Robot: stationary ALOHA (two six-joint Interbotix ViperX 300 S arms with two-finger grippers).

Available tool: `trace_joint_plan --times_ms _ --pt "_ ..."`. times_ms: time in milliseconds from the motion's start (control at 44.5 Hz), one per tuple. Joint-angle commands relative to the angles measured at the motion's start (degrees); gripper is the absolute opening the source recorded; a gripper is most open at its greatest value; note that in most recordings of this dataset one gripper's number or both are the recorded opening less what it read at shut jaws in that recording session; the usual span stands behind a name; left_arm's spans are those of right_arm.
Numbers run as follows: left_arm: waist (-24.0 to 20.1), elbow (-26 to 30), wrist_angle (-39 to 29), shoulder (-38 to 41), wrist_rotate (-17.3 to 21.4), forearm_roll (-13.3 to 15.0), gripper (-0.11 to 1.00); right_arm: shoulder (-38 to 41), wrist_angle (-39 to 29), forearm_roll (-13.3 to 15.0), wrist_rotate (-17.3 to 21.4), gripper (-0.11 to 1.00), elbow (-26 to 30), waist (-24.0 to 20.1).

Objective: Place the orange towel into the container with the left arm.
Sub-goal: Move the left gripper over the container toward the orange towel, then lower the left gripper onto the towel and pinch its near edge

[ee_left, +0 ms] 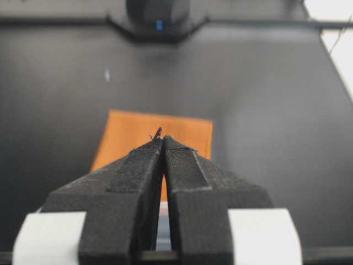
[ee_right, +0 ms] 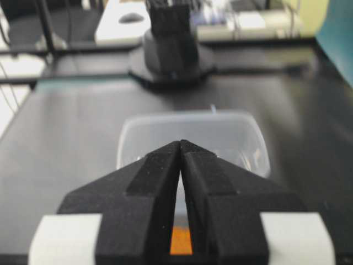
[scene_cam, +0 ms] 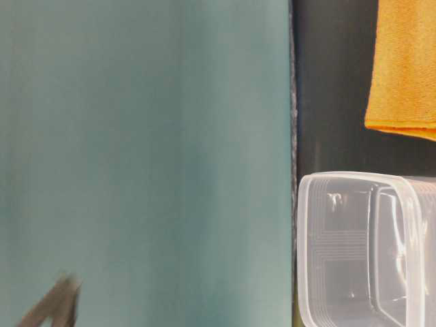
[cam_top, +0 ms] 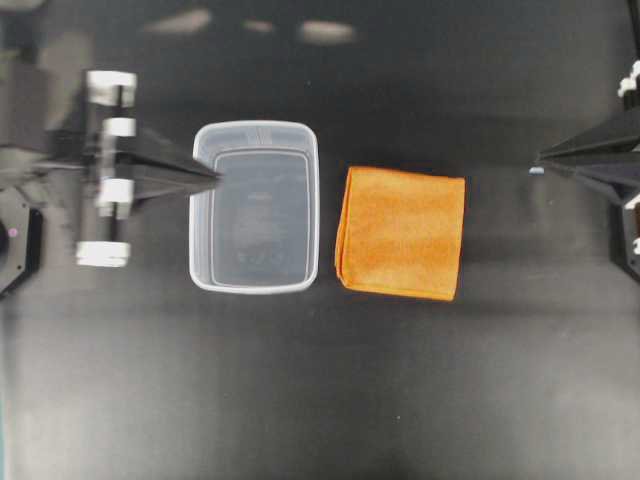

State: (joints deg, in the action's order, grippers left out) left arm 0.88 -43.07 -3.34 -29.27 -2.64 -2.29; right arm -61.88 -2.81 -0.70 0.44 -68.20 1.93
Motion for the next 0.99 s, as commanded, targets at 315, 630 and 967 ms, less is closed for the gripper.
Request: trace_joint_plan --times_ms 315,630,967 --pt "-0.4 25.2 -22.6 23.9 1.1 -0.3 0.07 -7.9 -7.4 -0.3 1.3 0.49 -1.3 0.9" --pt "0.0 39.7 -29.0 39.6 1.9 -0.3 0.85 -8.3 -8.2 -0.3 4.4 0.8 -1.8 1.0" --pt "0.5 51.6 -35.9 56.2 2.0 -0.3 0.89 -11.1 -6.9 -0.3 4.5 0.79 -0.5 1.0"
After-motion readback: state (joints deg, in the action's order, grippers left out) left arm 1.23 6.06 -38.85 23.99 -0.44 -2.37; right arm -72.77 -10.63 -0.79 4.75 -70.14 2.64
